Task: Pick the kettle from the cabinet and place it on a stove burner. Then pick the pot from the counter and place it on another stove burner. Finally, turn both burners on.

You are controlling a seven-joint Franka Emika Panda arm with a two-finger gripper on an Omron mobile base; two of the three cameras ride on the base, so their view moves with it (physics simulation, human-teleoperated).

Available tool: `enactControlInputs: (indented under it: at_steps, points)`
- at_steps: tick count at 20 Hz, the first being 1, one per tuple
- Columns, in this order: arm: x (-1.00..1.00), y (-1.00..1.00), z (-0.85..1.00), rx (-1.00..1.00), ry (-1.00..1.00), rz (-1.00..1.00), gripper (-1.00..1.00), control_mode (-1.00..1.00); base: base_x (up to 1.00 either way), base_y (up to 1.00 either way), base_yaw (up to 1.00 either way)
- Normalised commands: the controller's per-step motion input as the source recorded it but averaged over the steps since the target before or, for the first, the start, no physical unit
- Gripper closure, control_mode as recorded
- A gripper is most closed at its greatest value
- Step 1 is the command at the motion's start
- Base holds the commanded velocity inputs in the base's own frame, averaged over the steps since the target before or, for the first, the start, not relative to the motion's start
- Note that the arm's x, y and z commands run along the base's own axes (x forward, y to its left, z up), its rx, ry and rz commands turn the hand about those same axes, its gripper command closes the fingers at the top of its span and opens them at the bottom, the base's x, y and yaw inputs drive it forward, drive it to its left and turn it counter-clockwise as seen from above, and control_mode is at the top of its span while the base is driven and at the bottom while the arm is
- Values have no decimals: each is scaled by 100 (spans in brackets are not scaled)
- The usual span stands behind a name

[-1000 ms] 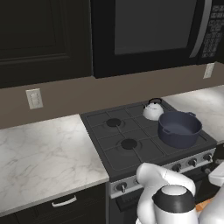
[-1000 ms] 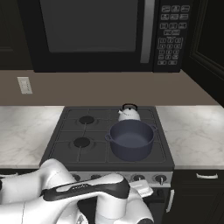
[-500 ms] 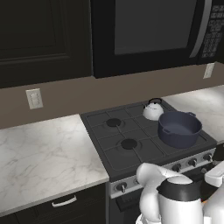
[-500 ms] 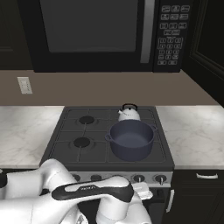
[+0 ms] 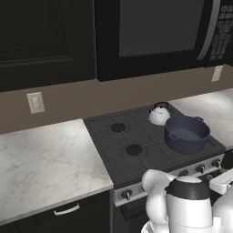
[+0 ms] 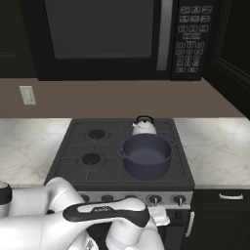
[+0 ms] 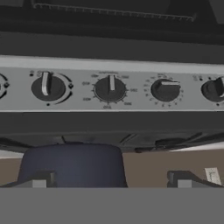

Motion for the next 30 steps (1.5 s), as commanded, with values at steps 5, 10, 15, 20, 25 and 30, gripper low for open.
enactControlInputs:
  at_steps: [5,10,15,20,25,30]
  points:
    - [10,-8,-10,0,1,-1,-100,-100,0,0,0]
    - [11,-13,-12,0,-1,0,-100,-100,0,0,0]
    - [5,-19,-19,0,-5,0,-100,-100,0,0,0]
    - [4,-10,-12,0,-3,0,-100,-100,0,0,0]
    - [18,-4,-4,0,-1,0,-100,-100,0,0,0]
    - [17,-8,-6,0,-1,0,-100,-100,0,0,0]
